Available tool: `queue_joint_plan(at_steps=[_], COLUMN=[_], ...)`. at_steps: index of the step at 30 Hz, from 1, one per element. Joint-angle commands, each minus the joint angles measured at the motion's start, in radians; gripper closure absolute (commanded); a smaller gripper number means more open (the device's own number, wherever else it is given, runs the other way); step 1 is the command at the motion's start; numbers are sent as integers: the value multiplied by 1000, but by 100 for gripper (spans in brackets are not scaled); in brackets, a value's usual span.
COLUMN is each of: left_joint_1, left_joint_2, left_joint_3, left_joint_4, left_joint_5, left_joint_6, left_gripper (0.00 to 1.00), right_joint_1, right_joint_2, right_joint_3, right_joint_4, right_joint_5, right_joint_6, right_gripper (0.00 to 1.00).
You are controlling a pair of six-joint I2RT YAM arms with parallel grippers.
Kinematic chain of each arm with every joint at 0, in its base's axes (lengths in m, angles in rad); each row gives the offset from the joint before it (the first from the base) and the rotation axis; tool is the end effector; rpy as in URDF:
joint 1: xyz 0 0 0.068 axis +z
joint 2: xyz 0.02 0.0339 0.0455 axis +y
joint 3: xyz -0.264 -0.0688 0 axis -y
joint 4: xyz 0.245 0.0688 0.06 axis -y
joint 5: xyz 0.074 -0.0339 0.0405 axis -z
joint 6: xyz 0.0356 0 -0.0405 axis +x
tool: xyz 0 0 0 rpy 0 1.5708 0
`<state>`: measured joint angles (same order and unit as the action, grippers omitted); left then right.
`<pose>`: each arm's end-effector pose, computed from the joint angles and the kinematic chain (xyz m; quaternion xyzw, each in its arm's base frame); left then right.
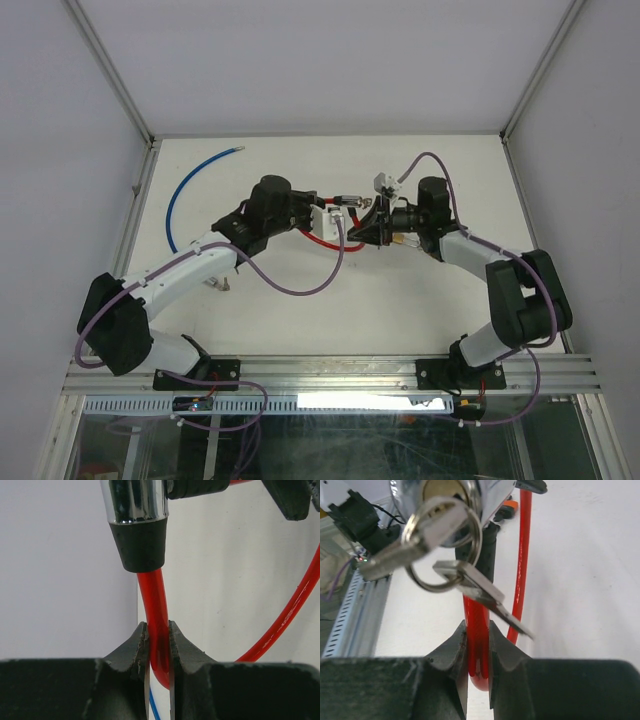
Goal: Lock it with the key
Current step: Lock the lock.
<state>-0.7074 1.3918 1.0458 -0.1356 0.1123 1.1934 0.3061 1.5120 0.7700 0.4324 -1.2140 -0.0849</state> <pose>0.2412 -0.2115 0.2960 0.7117 0.4728 0.0779 0.5136 0.2836 0.1246 0.2294 -0.4588 0.5854 0.5113 0.4305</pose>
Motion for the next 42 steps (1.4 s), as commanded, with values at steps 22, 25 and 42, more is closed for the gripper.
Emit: queue_joint_plan(at_steps=[22, 25, 42], left_joint_1=[-124, -137, -141], left_joint_2=[95, 95, 133], left_joint_3=[-316, -331, -337], left_joint_4=[588, 593, 593], left_joint_5=[-199, -216, -288], left_joint_6=[122, 129, 122], left_gripper=[100, 100, 100], right_joint_1=[-5, -5, -12], right_joint_2=[107, 109, 57], right_joint_3=[-110, -115, -132], right_joint_4=[371, 374, 276], right_joint_5=[313, 282, 223], right_joint_6=[-122, -125, -209], right_gripper=[100, 100, 64])
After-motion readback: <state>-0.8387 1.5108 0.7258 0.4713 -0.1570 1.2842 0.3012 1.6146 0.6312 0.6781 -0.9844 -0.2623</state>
